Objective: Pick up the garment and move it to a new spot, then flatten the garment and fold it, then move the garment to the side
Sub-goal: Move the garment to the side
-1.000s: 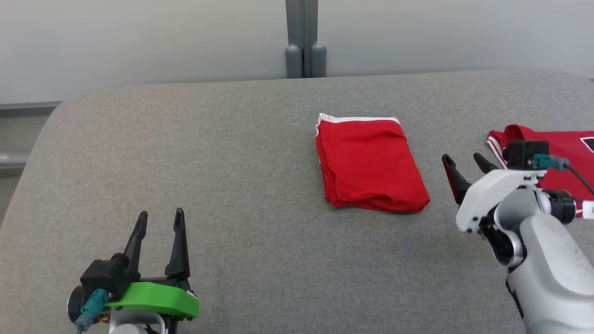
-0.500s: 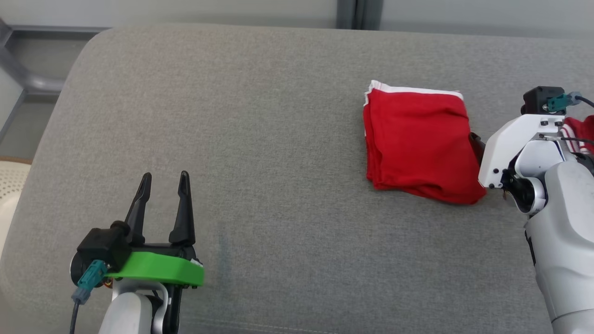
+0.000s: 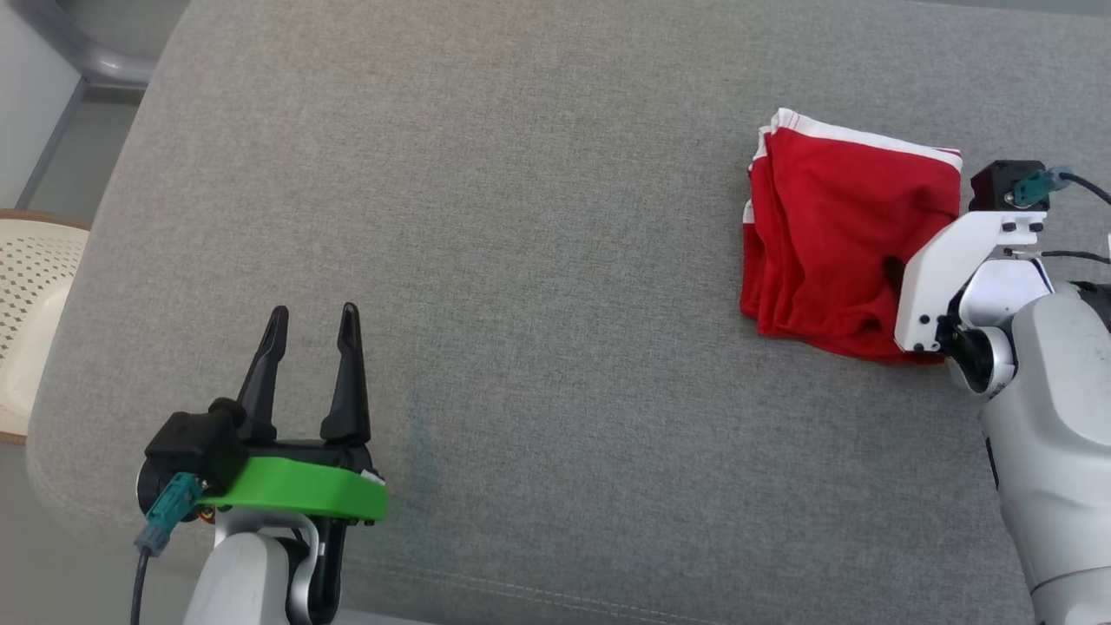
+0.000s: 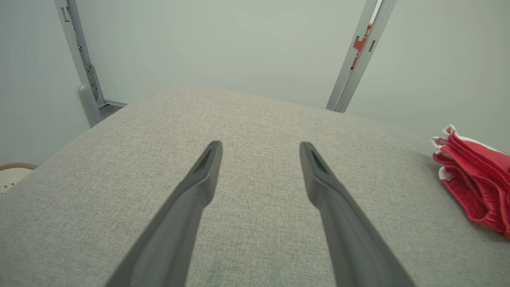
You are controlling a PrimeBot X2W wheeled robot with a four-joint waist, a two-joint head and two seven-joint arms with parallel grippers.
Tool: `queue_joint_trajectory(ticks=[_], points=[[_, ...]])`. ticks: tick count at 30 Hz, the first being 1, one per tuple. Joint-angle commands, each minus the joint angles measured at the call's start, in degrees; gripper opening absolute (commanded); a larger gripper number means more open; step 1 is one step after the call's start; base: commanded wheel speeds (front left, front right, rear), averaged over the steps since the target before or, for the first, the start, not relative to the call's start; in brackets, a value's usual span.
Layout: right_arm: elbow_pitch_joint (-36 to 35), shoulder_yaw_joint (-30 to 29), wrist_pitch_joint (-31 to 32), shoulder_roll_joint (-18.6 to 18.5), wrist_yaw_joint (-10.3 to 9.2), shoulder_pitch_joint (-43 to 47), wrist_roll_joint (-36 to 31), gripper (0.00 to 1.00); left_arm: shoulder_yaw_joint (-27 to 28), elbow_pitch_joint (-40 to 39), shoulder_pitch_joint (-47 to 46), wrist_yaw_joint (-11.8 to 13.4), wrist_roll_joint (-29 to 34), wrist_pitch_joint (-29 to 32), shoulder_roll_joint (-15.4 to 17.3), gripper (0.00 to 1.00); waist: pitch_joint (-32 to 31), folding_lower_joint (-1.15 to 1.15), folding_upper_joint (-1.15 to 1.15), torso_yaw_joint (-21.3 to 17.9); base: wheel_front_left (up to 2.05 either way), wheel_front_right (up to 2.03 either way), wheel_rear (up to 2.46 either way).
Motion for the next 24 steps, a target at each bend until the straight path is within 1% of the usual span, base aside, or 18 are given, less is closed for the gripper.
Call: queue_joint_trajectory(ticks=[1, 5, 9, 14, 17, 20, 24], points=[[2.4, 2.0, 2.2, 0.9, 0.04, 3.0, -0.5, 0.0, -0.2, 0.0, -1.0, 0.0, -0.7, 0.0, 0.2, 1.0, 0.0, 0.0, 0.0, -0.6, 0.0, 0.0, 0.0], [-1.0, 6.1, 2.0, -2.2, -0.01, 2.1, 1.1, 0.0, -1.0, 0.0, -1.3, 0.0, -0.9, 0.0, 0.2, 1.0, -0.2, 0.0, 0.0, -1.9, 0.0, 0.0, 0.0], [-6.3, 11.8, 2.5, -7.4, -0.05, -0.3, 2.1, 0.0, -0.9, -0.8, -1.4, -0.1, -1.1, 0.0, 0.2, 1.0, 0.1, 0.0, 0.0, -3.9, 0.0, 0.0, 0.0], [-14.0, 18.5, 4.4, -13.0, -0.02, -4.0, 6.5, 0.0, -0.4, -2.2, -1.7, -0.2, -0.5, 0.0, 0.2, 1.0, 1.3, 0.0, 0.0, -8.3, 0.0, 0.0, 0.0], [-17.8, 20.6, 5.8, -16.9, -0.02, -4.9, 8.6, 0.0, -0.6, -2.7, -2.3, -0.3, -0.1, 0.0, 0.2, 1.0, 1.6, 0.0, 0.0, -10.8, 0.0, 0.0, 0.0], [-20.9, 21.5, 7.5, -20.7, -0.02, -5.0, 10.8, 0.0, -0.9, -3.1, -2.6, -0.3, 0.2, 0.0, 0.2, 1.0, 1.6, 0.0, 0.0, -13.3, 0.0, 0.0, 0.0], [-23.0, 21.7, 8.8, -25.0, -0.02, -4.6, 12.6, 0.0, -0.9, -3.2, -2.9, -0.4, 0.9, 0.0, 0.2, 1.0, 1.7, 0.0, 0.0, -16.4, 0.0, 0.0, 0.0]])
